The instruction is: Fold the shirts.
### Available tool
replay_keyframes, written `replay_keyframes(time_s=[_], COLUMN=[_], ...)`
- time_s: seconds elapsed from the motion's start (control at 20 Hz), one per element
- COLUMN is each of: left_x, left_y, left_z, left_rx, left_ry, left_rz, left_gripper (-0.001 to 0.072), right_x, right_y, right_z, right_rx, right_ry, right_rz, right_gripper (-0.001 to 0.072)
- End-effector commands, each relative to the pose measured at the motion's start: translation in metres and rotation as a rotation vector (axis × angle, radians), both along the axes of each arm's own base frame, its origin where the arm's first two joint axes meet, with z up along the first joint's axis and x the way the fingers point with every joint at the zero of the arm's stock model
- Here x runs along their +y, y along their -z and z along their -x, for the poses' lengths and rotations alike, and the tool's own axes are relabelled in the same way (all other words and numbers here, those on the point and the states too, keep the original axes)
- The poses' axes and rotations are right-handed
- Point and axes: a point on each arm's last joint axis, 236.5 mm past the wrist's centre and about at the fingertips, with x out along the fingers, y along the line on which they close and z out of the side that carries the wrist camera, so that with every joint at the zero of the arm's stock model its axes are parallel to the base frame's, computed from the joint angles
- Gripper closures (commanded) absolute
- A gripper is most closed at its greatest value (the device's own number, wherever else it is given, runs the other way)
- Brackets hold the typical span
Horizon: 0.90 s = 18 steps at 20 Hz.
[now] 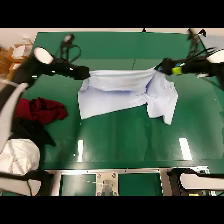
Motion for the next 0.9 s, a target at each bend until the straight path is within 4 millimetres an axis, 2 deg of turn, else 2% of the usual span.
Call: replay_keyframes(time_s=[0.0, 0.05, 0.1, 0.15, 0.2, 0.25, 0.3, 0.35, 0.4, 0.5, 0.65, 0.75, 0.85], left_x=[-0.009, -0.007, -0.003, 0.003, 0.012, 0.023, 0.035, 0.049, 0.065, 0.089, 0.105, 0.105, 0.105], left_y=[0.062, 0.057, 0.048, 0.036, 0.025, 0.014, 0.004, -0.002, -0.003, 0.006, 0.030, 0.043, 0.055], left_z=[-0.046, -0.053, -0.058, -0.061, -0.061, -0.055, -0.047, -0.038, -0.026, -0.001, 0.043, 0.064, 0.086], left_rx=[0.025, 0.010, -0.004, -0.005, 0.017, 0.054, 0.102, 0.163, 0.234, 0.375, 0.559, 0.649, 0.714], left_ry=[-0.001, -0.006, -0.012, -0.013, -0.011, 0.006, 0.017, 0.016, 0.009, 0.001, 0.039, 0.036, 0.030], left_rz=[0.021, 0.021, 0.028, 0.038, 0.050, 0.059, 0.069, 0.080, 0.088, 0.090, 0.031, 0.026, 0.029], left_gripper=[0.0683, 0.0681, 0.0430, 0.0085, 0.0046, 0.0046, 0.0046, 0.0047, 0.0046, 0.0046, 0.0048, 0.0048, 0.0048], right_x=[-0.007, -0.016, -0.028, -0.042, -0.062, -0.084, -0.116, -0.149, -0.180, -0.216, -0.232, -0.229, -0.219], right_y=[0.070, 0.069, 0.061, 0.049, 0.036, 0.027, 0.025, 0.032, 0.046, 0.076, 0.120, 0.145, 0.159], right_z=[-0.035, -0.039, -0.042, -0.041, -0.036, -0.029, -0.021, -0.012, -0.002, 0.019, 0.037, 0.040, 0.038], right_rx=[0.092, 0.086, 0.075, 0.073, 0.080, 0.094, 0.124, 0.159, 0.207, 0.309, 0.428, 0.477, 0.494], right_ry=[0.094, 0.107, 0.115, 0.106, 0.091, 0.089, 0.120, 0.179, 0.237, 0.297, 0.313, 0.307, 0.282], right_rz=[-0.075, -0.075, -0.073, -0.075, -0.071, -0.060, -0.036, -0.009, 0.018, -0.007, -0.071, -0.093, -0.117], right_gripper=[0.0577, 0.0435, 0.0392, 0.0373, 0.0331, 0.0330, 0.0315, 0.0277, 0.0278, 0.0279, 0.0279, 0.0279, 0.0279])
